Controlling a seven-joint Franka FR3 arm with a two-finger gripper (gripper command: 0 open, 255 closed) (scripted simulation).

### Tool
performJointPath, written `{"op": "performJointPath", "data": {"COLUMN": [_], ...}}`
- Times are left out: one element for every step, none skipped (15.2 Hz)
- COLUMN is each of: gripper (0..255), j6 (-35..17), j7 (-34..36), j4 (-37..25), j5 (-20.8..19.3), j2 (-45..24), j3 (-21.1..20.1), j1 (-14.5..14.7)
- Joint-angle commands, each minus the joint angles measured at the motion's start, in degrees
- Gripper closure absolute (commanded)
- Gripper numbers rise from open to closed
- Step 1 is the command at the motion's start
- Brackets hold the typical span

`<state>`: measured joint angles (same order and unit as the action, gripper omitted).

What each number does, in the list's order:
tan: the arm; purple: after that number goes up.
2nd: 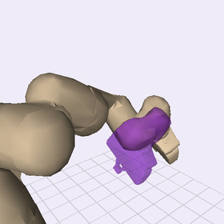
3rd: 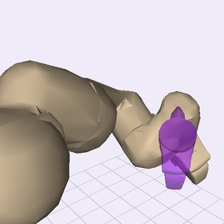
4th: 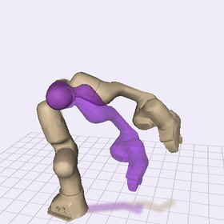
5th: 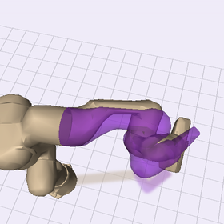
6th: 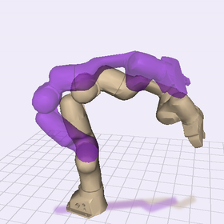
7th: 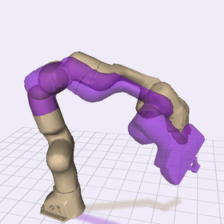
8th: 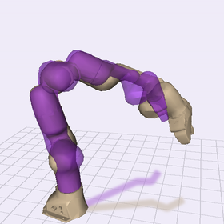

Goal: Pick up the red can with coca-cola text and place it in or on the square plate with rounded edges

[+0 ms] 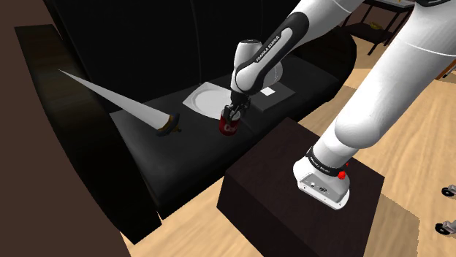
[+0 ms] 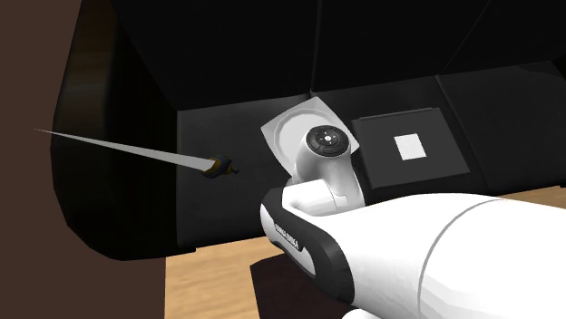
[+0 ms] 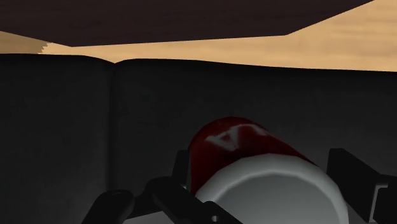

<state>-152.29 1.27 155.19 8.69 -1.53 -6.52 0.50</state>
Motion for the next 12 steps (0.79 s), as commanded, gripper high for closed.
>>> {"op": "performJointPath", "data": {"gripper": [255,255,255,255,255,255,255,255,255,255,255,255], "j6": [-0.02,-0.03,-0.04,-0.07,-0.11,-0.09,-0.01,0.93,1.89,2.85,3.81,4.78], "j7": [-0.01,-0.04,-0.05,-0.04,-0.06,-0.06,0.00,0.07,0.15,0.22,0.30,0.37], "j4": [0.03,0.02,0.02,0.03,0.01,0.02,0.03,0.05,0.04,0.02,-0.01,-0.06], "j5": [0.00,-0.01,-0.01,0.00,0.00,-0.01,0.00,-0.04,-0.08,-0.12,-0.16,-0.20], "j2": [-0.08,-0.11,-0.11,-0.14,-0.19,-0.17,-0.08,0.90,1.85,2.79,3.72,4.64], "j3": [0.00,0.02,0.02,0.02,0.02,0.03,0.00,0.00,0.01,0.03,0.04,0.05], "j1": [0.00,-0.02,-0.03,-0.02,-0.02,-0.03,0.00,-0.01,-0.02,-0.03,-0.05,-0.06]}}
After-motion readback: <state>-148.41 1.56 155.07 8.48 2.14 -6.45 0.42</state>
